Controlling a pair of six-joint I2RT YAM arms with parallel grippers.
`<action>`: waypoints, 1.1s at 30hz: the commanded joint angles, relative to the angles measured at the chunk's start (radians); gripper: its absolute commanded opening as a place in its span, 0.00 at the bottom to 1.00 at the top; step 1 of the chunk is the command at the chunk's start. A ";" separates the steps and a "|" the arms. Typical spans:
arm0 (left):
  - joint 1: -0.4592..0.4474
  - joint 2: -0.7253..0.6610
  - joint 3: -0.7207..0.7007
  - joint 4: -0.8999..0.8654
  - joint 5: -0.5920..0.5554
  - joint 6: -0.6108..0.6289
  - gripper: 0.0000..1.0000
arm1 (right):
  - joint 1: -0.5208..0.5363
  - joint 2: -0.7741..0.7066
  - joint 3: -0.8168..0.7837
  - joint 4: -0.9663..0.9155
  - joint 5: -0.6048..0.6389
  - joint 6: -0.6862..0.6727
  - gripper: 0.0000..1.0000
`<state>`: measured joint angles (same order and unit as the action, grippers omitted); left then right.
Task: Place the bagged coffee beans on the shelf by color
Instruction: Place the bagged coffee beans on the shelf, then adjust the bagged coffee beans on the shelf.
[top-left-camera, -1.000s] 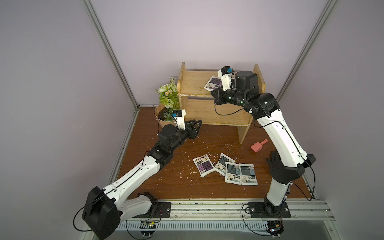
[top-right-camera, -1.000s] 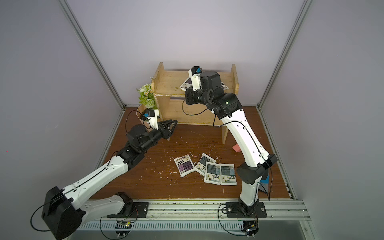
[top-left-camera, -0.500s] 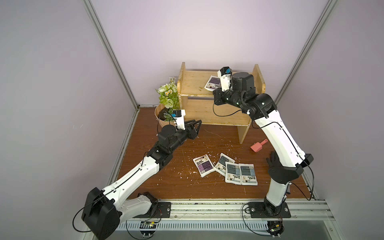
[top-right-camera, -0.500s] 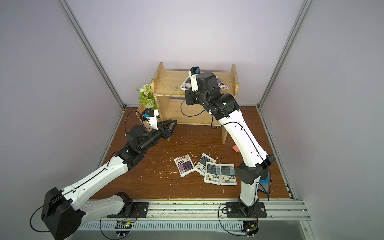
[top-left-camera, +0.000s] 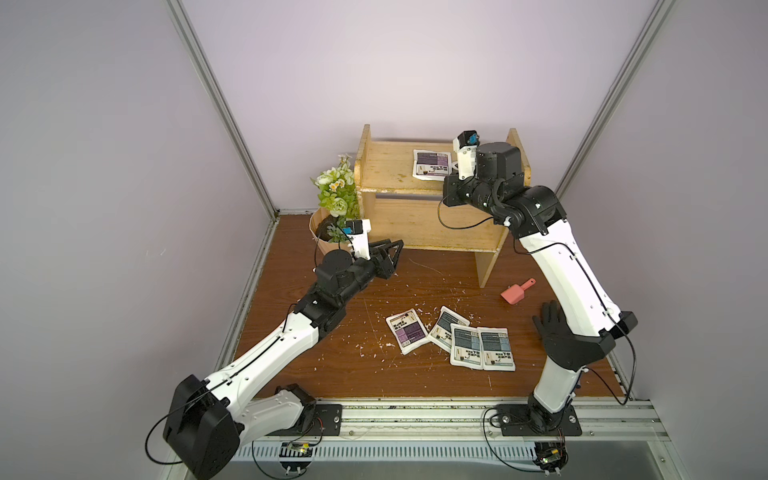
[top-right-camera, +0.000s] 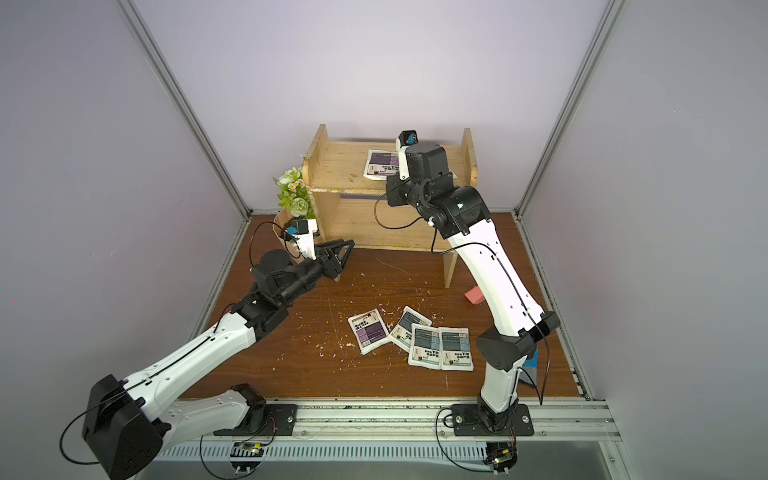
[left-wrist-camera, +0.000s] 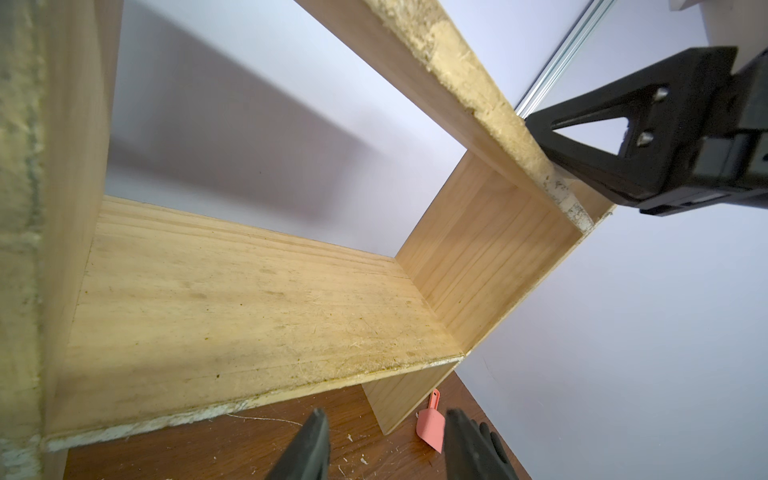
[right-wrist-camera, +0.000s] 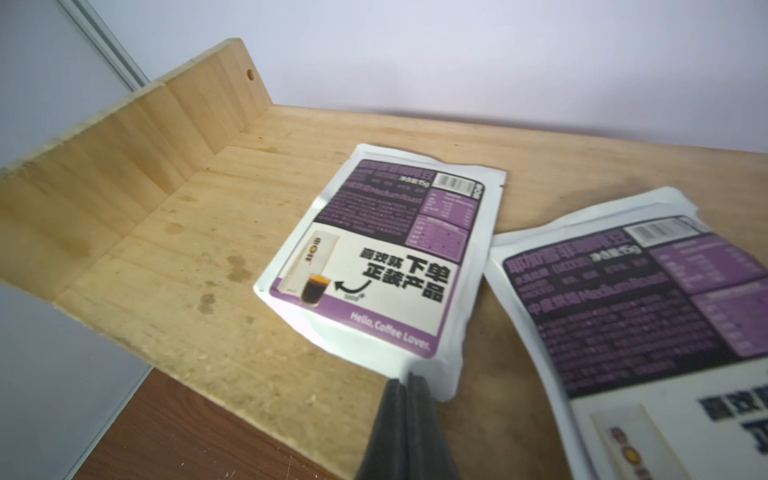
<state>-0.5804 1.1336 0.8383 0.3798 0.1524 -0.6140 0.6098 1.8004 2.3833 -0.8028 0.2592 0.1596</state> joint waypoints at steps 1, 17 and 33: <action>0.007 -0.015 0.003 0.021 0.006 0.007 0.48 | -0.005 -0.063 -0.001 0.035 0.000 -0.011 0.06; 0.021 0.006 0.047 -0.291 0.017 0.185 0.50 | -0.001 -0.561 -0.475 0.228 -0.269 -0.052 0.13; 0.022 0.152 -0.025 -0.361 0.058 0.156 0.48 | -0.003 -0.559 -0.718 0.407 -0.196 0.049 0.08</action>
<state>-0.5690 1.2659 0.8310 -0.0071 0.2016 -0.4316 0.6147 1.2381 1.5417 -0.5091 0.0250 0.2359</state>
